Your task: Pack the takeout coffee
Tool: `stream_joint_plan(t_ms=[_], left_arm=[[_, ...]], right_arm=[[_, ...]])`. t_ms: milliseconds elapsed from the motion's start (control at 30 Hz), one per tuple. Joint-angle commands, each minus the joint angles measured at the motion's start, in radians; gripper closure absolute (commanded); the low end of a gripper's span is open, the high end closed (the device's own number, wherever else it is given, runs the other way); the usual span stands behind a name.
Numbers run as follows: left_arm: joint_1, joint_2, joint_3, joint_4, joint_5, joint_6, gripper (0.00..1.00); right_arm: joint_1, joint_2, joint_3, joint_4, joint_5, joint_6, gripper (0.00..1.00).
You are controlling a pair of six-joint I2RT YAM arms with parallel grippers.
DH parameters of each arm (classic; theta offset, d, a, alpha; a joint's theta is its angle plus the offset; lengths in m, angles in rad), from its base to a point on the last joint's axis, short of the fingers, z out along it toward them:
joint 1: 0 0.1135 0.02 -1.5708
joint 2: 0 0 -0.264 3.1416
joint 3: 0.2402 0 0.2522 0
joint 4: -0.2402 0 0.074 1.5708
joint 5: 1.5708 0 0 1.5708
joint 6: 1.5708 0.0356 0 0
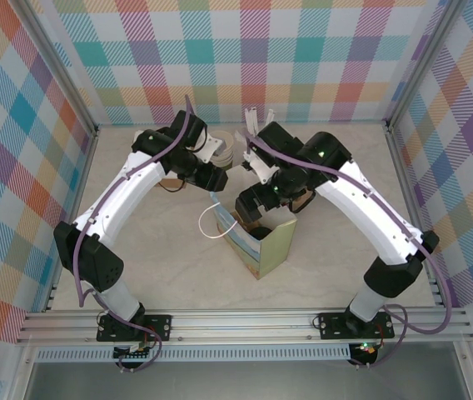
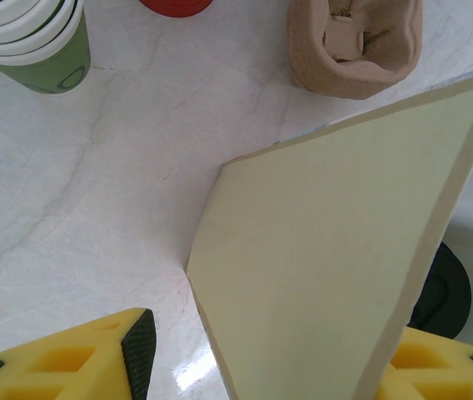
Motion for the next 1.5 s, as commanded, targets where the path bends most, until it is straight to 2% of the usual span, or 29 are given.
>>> stream_joint_plan(t_ms=[0, 533, 767, 1000, 1200, 1467], left_arm=[[0.003, -0.018, 0.002, 0.006, 0.016, -0.005, 0.45], [0.003, -0.029, 0.006, 0.021, 0.031, -0.018, 0.43], [0.003, -0.048, 0.010, 0.027, 0.023, -0.020, 0.37], [0.006, -0.089, 0.005, 0.066, 0.061, -0.046, 0.29], [0.016, -0.174, -0.042, 0.147, 0.045, -0.092, 0.20], [0.021, -0.378, -0.225, 0.338, -0.076, -0.188, 0.12]], right_arm=[[-0.015, -0.050, 0.042, -0.016, -0.032, 0.012, 0.01], [-0.171, -0.197, -0.014, 0.071, -0.097, 0.009, 0.03], [-0.271, -0.268, -0.098, 0.109, -0.113, 0.019, 0.03], [-0.381, -0.327, -0.212, 0.171, -0.149, 0.029, 0.03], [-0.483, -0.361, -0.346, 0.281, -0.218, 0.045, 0.04], [-0.573, -0.330, -0.437, 0.456, -0.258, 0.091, 0.06]])
